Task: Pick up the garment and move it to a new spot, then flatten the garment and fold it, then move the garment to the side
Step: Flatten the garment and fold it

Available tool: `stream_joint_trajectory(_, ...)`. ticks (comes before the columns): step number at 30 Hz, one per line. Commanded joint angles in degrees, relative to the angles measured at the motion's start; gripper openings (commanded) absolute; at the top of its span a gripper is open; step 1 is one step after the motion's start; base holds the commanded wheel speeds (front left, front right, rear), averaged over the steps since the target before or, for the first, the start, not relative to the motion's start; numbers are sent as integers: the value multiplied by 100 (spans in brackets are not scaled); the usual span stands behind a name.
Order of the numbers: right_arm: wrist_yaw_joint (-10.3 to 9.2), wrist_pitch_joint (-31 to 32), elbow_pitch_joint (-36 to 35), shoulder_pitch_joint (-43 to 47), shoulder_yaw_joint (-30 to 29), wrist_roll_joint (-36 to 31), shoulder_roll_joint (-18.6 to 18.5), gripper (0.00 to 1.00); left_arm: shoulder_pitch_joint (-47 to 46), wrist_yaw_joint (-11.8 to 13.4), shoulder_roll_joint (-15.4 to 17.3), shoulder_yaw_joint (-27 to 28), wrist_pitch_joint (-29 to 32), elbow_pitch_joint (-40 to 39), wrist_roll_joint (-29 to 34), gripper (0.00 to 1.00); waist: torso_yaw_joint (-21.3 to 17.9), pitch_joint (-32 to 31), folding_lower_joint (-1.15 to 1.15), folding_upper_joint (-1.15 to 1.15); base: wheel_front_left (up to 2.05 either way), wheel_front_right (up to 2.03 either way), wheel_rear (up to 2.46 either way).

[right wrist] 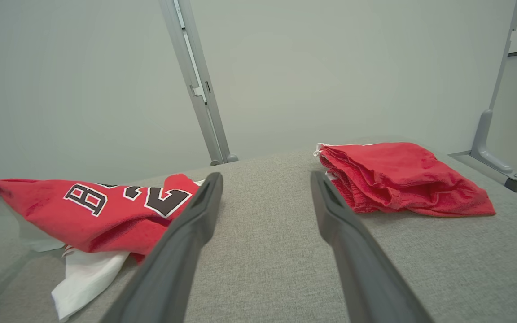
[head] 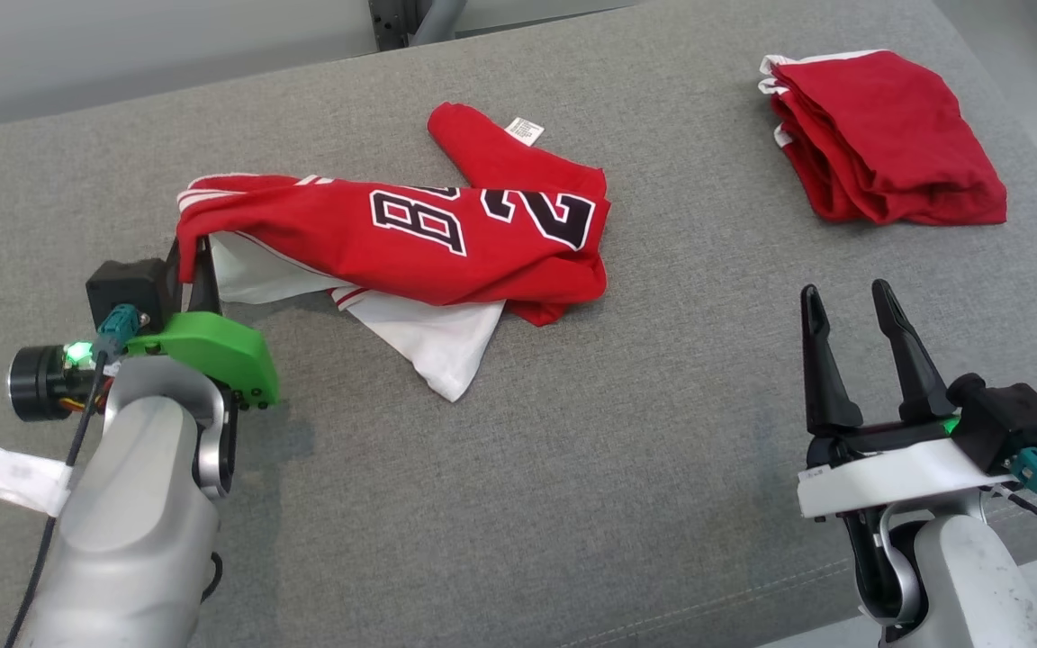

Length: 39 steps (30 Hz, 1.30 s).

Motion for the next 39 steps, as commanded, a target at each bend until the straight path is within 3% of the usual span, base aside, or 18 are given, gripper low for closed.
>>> stream_joint_trajectory(1,-4,-17,-7,-74,23,-30,-8,100,-176,-30,47,23,-45,51,-30,0,10,83,0,35,0,0,0)
stream_joint_trajectory(16,-5,-17,-182,-473,202,-6,-5,100,-1948,34,284,-75,-220,908,325,0,-652,1102,0,35,0,0,0)
stream_joint_trajectory(18,-5,-17,-193,-508,212,24,-6,100,-2092,11,277,-137,-228,1124,369,47,-699,1161,0,35,0,0,0)
stream_joint_trajectory(19,-5,-17,-193,-510,214,34,-6,100,-2154,-9,256,-152,-231,1213,354,85,-708,1175,0,35,0,0,0)
stream_joint_trajectory(20,-5,-17,-190,-514,215,41,-5,100,-2208,-23,238,-159,-238,1289,354,100,-712,1183,0,35,0,0,0)
stream_joint_trajectory(26,-5,-17,-143,-511,159,14,-6,100,-2215,-109,180,-144,-281,1563,288,100,-567,1053,0,35,0,0,0)
stream_joint_trajectory(32,-5,-17,-70,-411,97,-55,-9,100,-1785,-213,34,-86,-271,1252,254,100,-221,691,0,35,0,0,0)
stream_joint_trajectory(39,-5,-17,36,-228,23,-147,-10,100,-660,-614,-413,74,-266,817,-102,100,135,136,0,35,0,0,0)
